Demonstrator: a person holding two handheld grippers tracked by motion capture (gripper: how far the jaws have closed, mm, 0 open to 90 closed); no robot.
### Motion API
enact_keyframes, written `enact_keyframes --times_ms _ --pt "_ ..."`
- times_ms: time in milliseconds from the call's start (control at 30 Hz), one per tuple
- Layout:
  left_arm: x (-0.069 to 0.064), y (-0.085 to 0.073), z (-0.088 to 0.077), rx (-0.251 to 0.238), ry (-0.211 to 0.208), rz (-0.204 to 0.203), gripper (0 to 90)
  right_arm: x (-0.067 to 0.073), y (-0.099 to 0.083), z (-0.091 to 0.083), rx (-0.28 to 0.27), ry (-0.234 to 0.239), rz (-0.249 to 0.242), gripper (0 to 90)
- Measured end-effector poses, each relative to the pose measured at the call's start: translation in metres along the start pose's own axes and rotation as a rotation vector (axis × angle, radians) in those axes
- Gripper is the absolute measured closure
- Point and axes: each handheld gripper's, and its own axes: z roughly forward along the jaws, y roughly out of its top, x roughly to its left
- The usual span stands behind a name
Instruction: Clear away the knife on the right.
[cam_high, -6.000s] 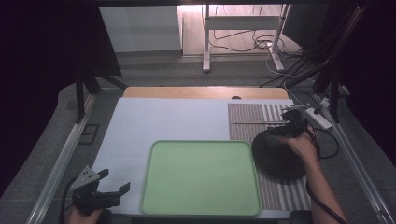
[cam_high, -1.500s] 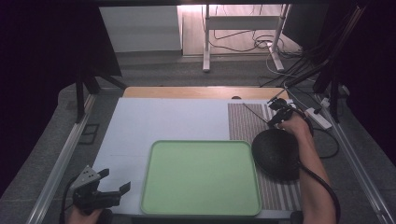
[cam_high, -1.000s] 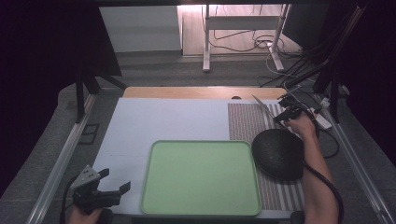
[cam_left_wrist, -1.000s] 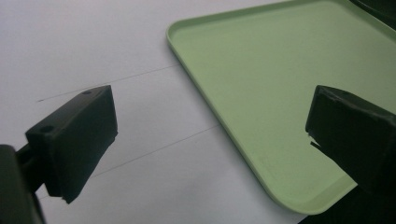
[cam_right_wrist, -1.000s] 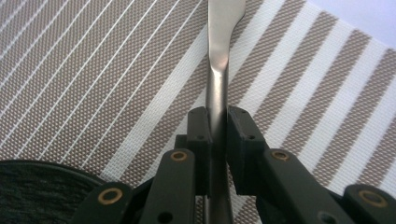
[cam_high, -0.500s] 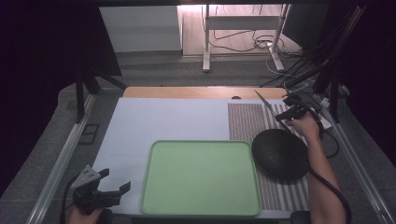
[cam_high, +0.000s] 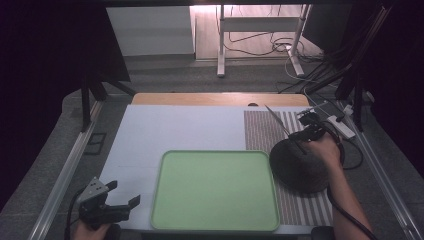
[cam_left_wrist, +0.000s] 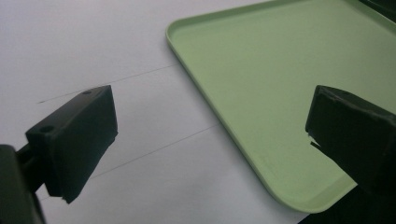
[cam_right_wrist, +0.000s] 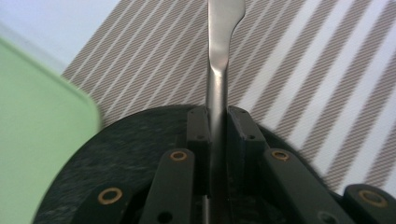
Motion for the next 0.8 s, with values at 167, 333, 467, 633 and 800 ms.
enact_keyframes --times_ms 167,333,467,633,800 --pt "0.0 0.0 0.0 0.0 0.0 0.002 2.9 0.019 -0.006 -0.001 0.006 0.013 -0.027 80.2" --pt "0.0 0.0 0.0 -0.001 0.001 0.004 2.9 0.039 -0.013 -0.003 0.008 0.026 -0.05 80.2" --pt "0.0 0.0 0.0 -0.004 0.0 0.003 2.9 0.054 -0.02 -0.004 0.01 0.039 -0.067 80.2" --pt "0.0 0.0 -0.001 -0.007 0.0 0.002 2.9 0.075 -0.029 -0.008 0.004 0.051 -0.098 80.2" --pt "0.0 0.0 -0.001 -0.008 -0.001 0.002 2.8 0.096 -0.038 -0.01 0.017 0.063 -0.118 80.2"
